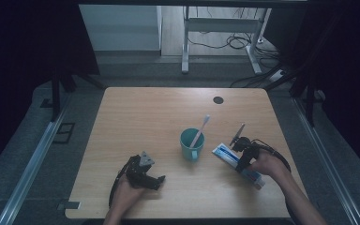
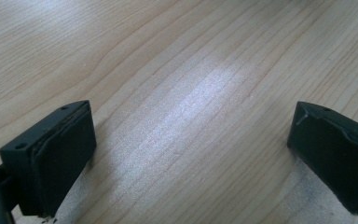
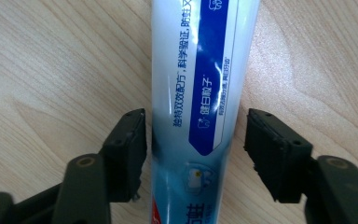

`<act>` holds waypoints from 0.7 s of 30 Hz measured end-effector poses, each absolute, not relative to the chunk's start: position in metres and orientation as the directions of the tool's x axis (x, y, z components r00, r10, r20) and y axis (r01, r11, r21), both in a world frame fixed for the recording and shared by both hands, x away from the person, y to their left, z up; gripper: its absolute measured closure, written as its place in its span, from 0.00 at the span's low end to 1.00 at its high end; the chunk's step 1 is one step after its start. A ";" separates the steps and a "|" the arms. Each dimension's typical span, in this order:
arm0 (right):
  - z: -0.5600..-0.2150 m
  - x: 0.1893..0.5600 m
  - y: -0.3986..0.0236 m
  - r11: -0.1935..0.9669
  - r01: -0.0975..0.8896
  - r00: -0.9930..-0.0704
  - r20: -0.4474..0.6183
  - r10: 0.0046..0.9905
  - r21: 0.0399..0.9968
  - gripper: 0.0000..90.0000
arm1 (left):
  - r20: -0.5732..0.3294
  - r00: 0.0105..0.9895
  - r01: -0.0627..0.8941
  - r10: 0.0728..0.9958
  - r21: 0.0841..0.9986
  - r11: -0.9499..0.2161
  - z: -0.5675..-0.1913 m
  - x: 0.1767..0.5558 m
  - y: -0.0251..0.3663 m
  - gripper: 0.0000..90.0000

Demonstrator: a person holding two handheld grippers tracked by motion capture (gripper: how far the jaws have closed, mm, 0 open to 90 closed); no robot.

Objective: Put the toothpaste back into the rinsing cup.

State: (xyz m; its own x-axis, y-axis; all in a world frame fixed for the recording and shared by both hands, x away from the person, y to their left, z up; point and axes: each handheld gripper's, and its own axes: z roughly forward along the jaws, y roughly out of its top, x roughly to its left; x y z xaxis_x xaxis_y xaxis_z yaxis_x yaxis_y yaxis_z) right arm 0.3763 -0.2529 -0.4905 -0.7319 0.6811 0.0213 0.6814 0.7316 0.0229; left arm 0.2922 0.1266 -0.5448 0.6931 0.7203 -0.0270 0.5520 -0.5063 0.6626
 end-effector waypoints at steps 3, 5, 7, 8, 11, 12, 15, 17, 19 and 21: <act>-0.492 0.377 -0.250 0.727 0.686 -0.727 0.022 0.686 0.014 0.48 | -0.027 0.693 0.552 0.720 0.663 -0.506 -0.545 0.292 0.127 0.01; -0.494 0.378 -0.250 0.731 0.682 -0.731 0.017 0.682 0.004 0.49 | -0.027 0.693 0.552 0.720 0.663 -0.507 -0.545 0.292 0.127 0.01; -0.495 0.379 -0.249 0.728 0.685 -0.728 0.027 0.685 0.001 0.51 | -0.027 0.693 0.552 0.720 0.663 -0.507 -0.545 0.292 0.127 0.01; -0.496 0.379 -0.249 0.730 0.684 -0.729 0.028 0.683 -0.002 0.52 | -0.027 0.693 0.552 0.720 0.663 -0.507 -0.545 0.292 0.127 0.01; -0.496 0.379 -0.248 0.721 0.693 -0.720 0.028 0.693 -0.003 0.53 | -0.027 0.694 0.552 0.720 0.663 -0.507 -0.545 0.292 0.127 0.01; -0.496 0.379 -0.248 0.721 0.693 -0.720 0.029 0.693 -0.003 0.53 | -0.027 0.693 0.552 0.720 0.663 -0.507 -0.545 0.292 0.127 0.01; -0.496 0.379 -0.247 0.720 0.694 -0.719 0.028 0.694 -0.006 0.55 | -0.027 0.694 0.551 0.720 0.663 -0.507 -0.545 0.292 0.127 0.01; -0.496 0.379 -0.248 0.719 0.695 -0.719 0.030 0.695 -0.003 0.56 | -0.026 0.694 0.551 0.720 0.662 -0.507 -0.545 0.292 0.127 0.01; -0.496 0.379 -0.249 0.717 0.697 -0.716 0.027 0.697 -0.002 0.59 | -0.027 0.693 0.552 0.720 0.663 -0.507 -0.545 0.292 0.127 0.01; -0.495 0.380 -0.249 0.711 0.703 -0.711 0.030 0.703 -0.003 0.64 | -0.028 0.693 0.552 0.720 0.663 -0.506 -0.545 0.292 0.127 0.01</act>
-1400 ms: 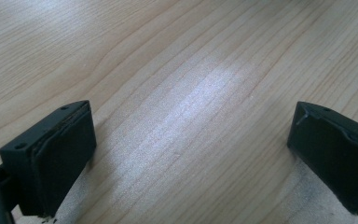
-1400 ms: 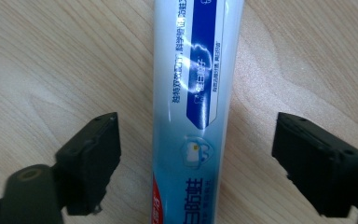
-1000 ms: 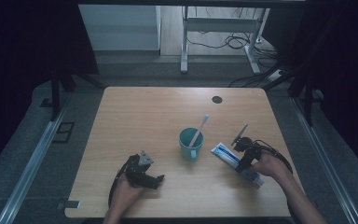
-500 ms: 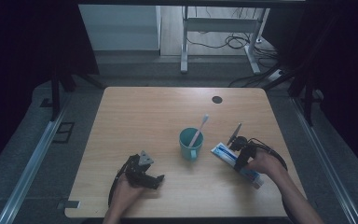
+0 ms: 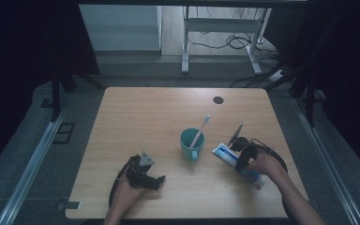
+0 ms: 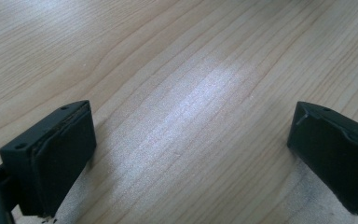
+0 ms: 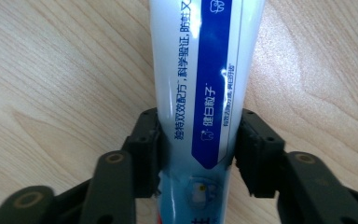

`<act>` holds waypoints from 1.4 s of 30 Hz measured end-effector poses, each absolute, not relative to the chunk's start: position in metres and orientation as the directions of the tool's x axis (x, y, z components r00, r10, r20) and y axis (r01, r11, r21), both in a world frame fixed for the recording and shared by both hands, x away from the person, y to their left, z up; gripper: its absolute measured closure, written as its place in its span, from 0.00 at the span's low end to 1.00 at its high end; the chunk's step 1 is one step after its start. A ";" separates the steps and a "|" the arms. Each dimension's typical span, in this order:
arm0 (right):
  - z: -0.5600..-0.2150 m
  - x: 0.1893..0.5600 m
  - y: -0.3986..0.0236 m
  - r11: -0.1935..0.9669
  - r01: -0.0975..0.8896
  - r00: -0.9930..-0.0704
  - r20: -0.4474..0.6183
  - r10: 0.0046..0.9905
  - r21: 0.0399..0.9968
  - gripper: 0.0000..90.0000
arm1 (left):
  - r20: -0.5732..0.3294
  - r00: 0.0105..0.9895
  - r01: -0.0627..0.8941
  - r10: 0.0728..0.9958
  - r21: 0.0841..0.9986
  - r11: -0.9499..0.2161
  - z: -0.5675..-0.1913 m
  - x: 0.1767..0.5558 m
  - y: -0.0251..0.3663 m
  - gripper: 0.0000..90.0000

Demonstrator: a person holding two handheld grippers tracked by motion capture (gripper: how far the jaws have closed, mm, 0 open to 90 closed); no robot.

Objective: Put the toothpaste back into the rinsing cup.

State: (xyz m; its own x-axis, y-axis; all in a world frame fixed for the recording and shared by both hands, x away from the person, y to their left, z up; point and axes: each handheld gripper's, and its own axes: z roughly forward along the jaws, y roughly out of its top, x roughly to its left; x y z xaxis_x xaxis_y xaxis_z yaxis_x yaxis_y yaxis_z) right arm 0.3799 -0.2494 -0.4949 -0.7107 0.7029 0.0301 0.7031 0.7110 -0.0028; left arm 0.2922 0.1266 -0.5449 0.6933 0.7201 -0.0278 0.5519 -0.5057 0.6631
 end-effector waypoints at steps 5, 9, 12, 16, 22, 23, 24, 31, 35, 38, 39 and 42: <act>-0.490 0.379 -0.251 0.698 0.717 -0.697 0.032 0.716 0.008 0.75 | -0.028 0.693 0.552 0.720 0.663 -0.506 -0.545 0.292 0.127 0.01; -0.488 0.379 -0.251 0.693 0.720 -0.693 0.034 0.720 0.015 0.78 | -0.028 0.693 0.552 0.720 0.663 -0.506 -0.545 0.292 0.127 0.01; -0.487 0.378 -0.253 0.697 0.717 -0.697 0.032 0.716 0.016 0.79 | -0.028 0.693 0.552 0.720 0.662 -0.506 -0.545 0.292 0.127 0.01; -0.486 0.378 -0.255 0.692 0.722 -0.692 0.048 0.721 0.019 0.80 | -0.028 0.693 0.552 0.720 0.663 -0.506 -0.545 0.292 0.127 0.01; -0.477 0.377 -0.260 0.687 0.725 -0.688 0.054 0.723 0.042 0.80 | -0.028 0.693 0.552 0.721 0.662 -0.506 -0.545 0.292 0.127 0.01; -0.476 0.377 -0.260 0.685 0.727 -0.686 0.057 0.725 0.046 0.80 | -0.028 0.693 0.553 0.721 0.663 -0.506 -0.545 0.292 0.127 0.01; -0.474 0.376 -0.261 0.684 0.727 -0.686 0.058 0.725 0.050 0.80 | -0.028 0.693 0.553 0.721 0.663 -0.506 -0.545 0.292 0.127 0.01; -0.466 0.373 -0.262 0.692 0.717 -0.697 0.062 0.714 0.085 0.80 | -0.028 0.693 0.553 0.721 0.663 -0.506 -0.545 0.292 0.127 0.01; -0.463 0.371 -0.260 0.695 0.712 -0.702 0.061 0.710 0.101 0.80 | -0.028 0.693 0.553 0.721 0.662 -0.506 -0.545 0.292 0.127 0.01; -0.460 0.369 -0.260 0.693 0.711 -0.702 0.067 0.709 0.120 0.80 | -0.028 0.693 0.552 0.720 0.662 -0.506 -0.545 0.292 0.127 0.01; -0.458 0.369 -0.260 0.696 0.707 -0.706 0.068 0.705 0.125 0.80 | -0.027 0.693 0.552 0.720 0.662 -0.506 -0.545 0.292 0.127 0.01; -0.454 0.368 -0.260 0.696 0.702 -0.709 0.064 0.702 0.149 0.80 | -0.027 0.693 0.552 0.720 0.662 -0.506 -0.545 0.292 0.127 0.01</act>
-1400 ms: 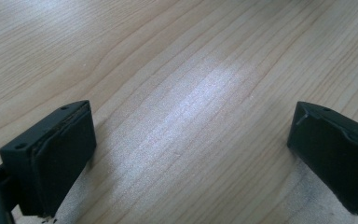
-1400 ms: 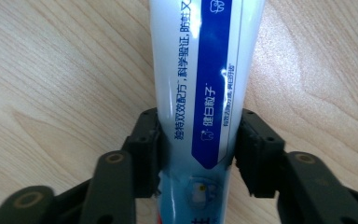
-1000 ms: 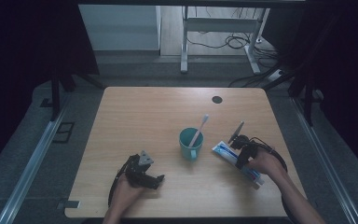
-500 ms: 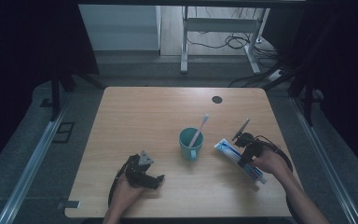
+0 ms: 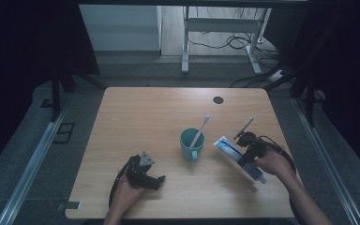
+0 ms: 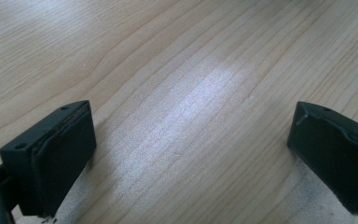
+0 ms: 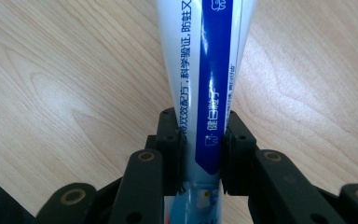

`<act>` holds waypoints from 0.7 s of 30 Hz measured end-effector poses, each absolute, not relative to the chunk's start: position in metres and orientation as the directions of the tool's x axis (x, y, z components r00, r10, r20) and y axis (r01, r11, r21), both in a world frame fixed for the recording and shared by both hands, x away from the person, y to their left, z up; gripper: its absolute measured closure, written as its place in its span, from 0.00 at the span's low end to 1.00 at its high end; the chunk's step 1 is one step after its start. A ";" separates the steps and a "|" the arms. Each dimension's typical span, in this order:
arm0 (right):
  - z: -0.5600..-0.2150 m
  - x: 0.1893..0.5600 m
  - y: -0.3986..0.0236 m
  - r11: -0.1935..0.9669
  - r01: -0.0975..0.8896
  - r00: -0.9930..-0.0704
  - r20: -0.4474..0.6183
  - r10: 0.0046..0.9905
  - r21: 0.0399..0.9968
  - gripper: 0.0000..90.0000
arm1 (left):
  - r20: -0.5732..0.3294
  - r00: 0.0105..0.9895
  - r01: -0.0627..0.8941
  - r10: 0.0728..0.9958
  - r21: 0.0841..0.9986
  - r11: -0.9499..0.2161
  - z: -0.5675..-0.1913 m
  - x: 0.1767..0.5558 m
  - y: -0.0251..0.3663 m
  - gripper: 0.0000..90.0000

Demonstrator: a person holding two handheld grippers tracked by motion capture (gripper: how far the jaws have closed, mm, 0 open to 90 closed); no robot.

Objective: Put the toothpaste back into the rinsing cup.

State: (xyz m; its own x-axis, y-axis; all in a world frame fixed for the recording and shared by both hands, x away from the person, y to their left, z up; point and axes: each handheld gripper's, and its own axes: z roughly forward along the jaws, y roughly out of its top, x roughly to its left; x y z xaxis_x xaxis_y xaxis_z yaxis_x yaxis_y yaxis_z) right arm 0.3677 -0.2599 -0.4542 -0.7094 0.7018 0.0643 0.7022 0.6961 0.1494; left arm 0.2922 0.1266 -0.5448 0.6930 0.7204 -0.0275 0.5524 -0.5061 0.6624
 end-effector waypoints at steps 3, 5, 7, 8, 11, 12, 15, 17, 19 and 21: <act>-0.451 0.366 -0.261 0.696 0.696 -0.713 0.062 0.698 0.178 0.80 | -0.028 0.693 0.552 0.720 0.662 -0.506 -0.545 0.292 0.127 0.01; -0.449 0.365 -0.261 0.691 0.696 -0.712 0.062 0.699 0.194 0.80 | -0.027 0.693 0.552 0.720 0.663 -0.506 -0.545 0.292 0.127 0.01; -0.447 0.364 -0.262 0.688 0.696 -0.711 0.061 0.701 0.207 0.80 | -0.028 0.693 0.552 0.720 0.662 -0.506 -0.545 0.292 0.127 0.01; -0.447 0.363 -0.263 0.688 0.693 -0.713 0.064 0.698 0.215 0.80 | -0.028 0.693 0.552 0.720 0.663 -0.506 -0.545 0.292 0.127 0.01; -0.445 0.362 -0.264 0.683 0.690 -0.713 0.060 0.699 0.240 0.80 | -0.028 0.693 0.552 0.720 0.663 -0.506 -0.545 0.292 0.127 0.01; -0.445 0.361 -0.265 0.681 0.690 -0.712 0.062 0.699 0.246 0.80 | -0.027 0.693 0.552 0.720 0.662 -0.506 -0.545 0.292 0.127 0.01; -0.443 0.359 -0.267 0.676 0.685 -0.713 0.060 0.699 0.271 0.80 | -0.028 0.693 0.552 0.721 0.663 -0.506 -0.545 0.292 0.127 0.01; -0.442 0.358 -0.268 0.672 0.681 -0.714 0.059 0.698 0.291 0.80 | -0.028 0.693 0.552 0.721 0.663 -0.506 -0.545 0.292 0.127 0.01; -0.441 0.357 -0.269 0.665 0.678 -0.713 0.059 0.699 0.312 0.80 | -0.027 0.693 0.552 0.720 0.662 -0.506 -0.545 0.292 0.127 0.01; -0.440 0.355 -0.270 0.658 0.676 -0.711 0.059 0.701 0.333 0.80 | -0.028 0.693 0.552 0.721 0.663 -0.506 -0.545 0.292 0.127 0.01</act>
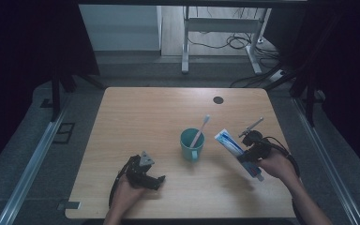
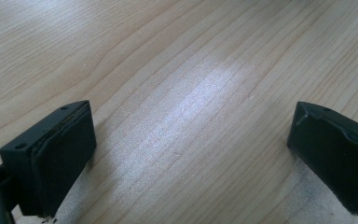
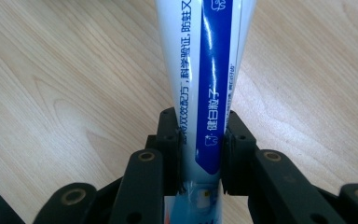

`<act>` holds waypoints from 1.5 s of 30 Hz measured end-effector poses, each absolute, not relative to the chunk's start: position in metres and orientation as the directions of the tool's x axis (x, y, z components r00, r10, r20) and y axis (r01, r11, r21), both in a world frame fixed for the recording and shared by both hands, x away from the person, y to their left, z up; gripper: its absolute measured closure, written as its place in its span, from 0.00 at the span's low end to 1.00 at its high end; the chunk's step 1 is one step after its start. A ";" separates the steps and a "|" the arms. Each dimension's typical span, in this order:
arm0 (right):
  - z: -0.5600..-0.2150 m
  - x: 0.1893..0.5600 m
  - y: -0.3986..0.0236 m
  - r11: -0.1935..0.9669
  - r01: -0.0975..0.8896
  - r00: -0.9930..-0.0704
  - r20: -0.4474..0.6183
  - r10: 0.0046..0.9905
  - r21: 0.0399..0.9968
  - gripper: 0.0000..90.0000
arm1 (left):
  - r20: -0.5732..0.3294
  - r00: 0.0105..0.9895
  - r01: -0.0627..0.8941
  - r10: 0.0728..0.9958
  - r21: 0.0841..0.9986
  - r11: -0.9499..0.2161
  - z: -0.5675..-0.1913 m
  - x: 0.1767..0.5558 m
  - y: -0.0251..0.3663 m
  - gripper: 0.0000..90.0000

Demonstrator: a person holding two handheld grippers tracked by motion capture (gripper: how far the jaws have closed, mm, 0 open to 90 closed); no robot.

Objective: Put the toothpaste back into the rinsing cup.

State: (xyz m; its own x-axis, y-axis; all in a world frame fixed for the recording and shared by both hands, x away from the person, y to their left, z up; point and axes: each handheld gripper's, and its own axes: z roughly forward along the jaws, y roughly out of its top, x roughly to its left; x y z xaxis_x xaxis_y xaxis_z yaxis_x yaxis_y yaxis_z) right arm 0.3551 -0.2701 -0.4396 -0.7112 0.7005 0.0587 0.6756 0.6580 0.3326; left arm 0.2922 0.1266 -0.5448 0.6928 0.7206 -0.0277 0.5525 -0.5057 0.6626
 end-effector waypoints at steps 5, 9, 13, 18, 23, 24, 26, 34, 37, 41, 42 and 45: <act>-0.437 0.351 -0.272 0.642 0.667 -0.710 0.061 0.702 0.379 0.80 | -0.028 0.693 0.552 0.721 0.663 -0.506 -0.545 0.292 0.127 0.01; -0.436 0.349 -0.274 0.635 0.655 -0.714 0.062 0.698 0.410 0.80 | -0.028 0.693 0.552 0.721 0.663 -0.506 -0.545 0.292 0.127 0.01; -0.436 0.346 -0.274 0.620 0.647 -0.713 0.061 0.699 0.444 0.80 | -0.028 0.693 0.553 0.721 0.663 -0.505 -0.545 0.292 0.127 0.01; -0.435 0.344 -0.275 0.603 0.631 -0.715 0.065 0.696 0.489 0.80 | -0.029 0.692 0.553 0.722 0.664 -0.503 -0.545 0.292 0.126 0.01; -0.434 0.341 -0.275 0.584 0.612 -0.718 0.065 0.693 0.534 0.81 | -0.027 0.693 0.551 0.721 0.664 -0.505 -0.545 0.292 0.127 0.01; -0.433 0.341 -0.274 0.578 0.609 -0.717 0.065 0.694 0.543 0.81 | -0.026 0.693 0.551 0.721 0.664 -0.505 -0.545 0.292 0.127 0.01; -0.434 0.340 -0.274 0.569 0.599 -0.719 0.065 0.692 0.563 0.81 | -0.027 0.693 0.551 0.721 0.665 -0.505 -0.545 0.292 0.127 0.01; -0.433 0.337 -0.274 0.531 0.574 -0.716 0.068 0.694 0.623 0.81 | -0.026 0.693 0.550 0.720 0.664 -0.506 -0.545 0.292 0.127 0.01; -0.432 0.336 -0.275 0.514 0.561 -0.717 0.071 0.694 0.649 0.81 | -0.025 0.693 0.550 0.720 0.664 -0.506 -0.545 0.292 0.127 0.01; -0.430 0.334 -0.275 0.500 0.540 -0.721 0.066 0.690 0.677 0.81 | -0.025 0.694 0.550 0.720 0.664 -0.507 -0.545 0.292 0.127 0.01; -0.430 0.334 -0.275 0.494 0.537 -0.721 0.068 0.690 0.684 0.81 | -0.025 0.694 0.550 0.720 0.664 -0.507 -0.545 0.292 0.127 0.01; -0.428 0.333 -0.274 0.480 0.521 -0.722 0.064 0.689 0.706 0.81 | -0.025 0.694 0.550 0.720 0.664 -0.507 -0.545 0.292 0.127 0.01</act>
